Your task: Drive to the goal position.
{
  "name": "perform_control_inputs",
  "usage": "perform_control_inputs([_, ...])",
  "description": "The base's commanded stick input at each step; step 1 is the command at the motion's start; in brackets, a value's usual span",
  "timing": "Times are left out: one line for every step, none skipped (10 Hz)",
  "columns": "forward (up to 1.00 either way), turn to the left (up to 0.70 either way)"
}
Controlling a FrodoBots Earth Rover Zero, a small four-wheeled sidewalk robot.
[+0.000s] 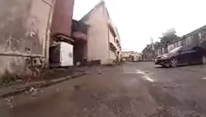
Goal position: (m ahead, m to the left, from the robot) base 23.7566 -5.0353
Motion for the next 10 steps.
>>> perform_control_inputs([0.70, -0.17])
perform_control_inputs([0.70, -0.17])
perform_control_inputs([0.70, -0.17])
perform_control_inputs([0.70, -0.17])
perform_control_inputs([0.70, -0.17])
perform_control_inputs([0.70, -0.17])
perform_control_inputs([0.70, -0.17])
perform_control_inputs([0.70, -0.17])
perform_control_inputs([0.70, -0.17])
perform_control_inputs([0.70, -0.17])
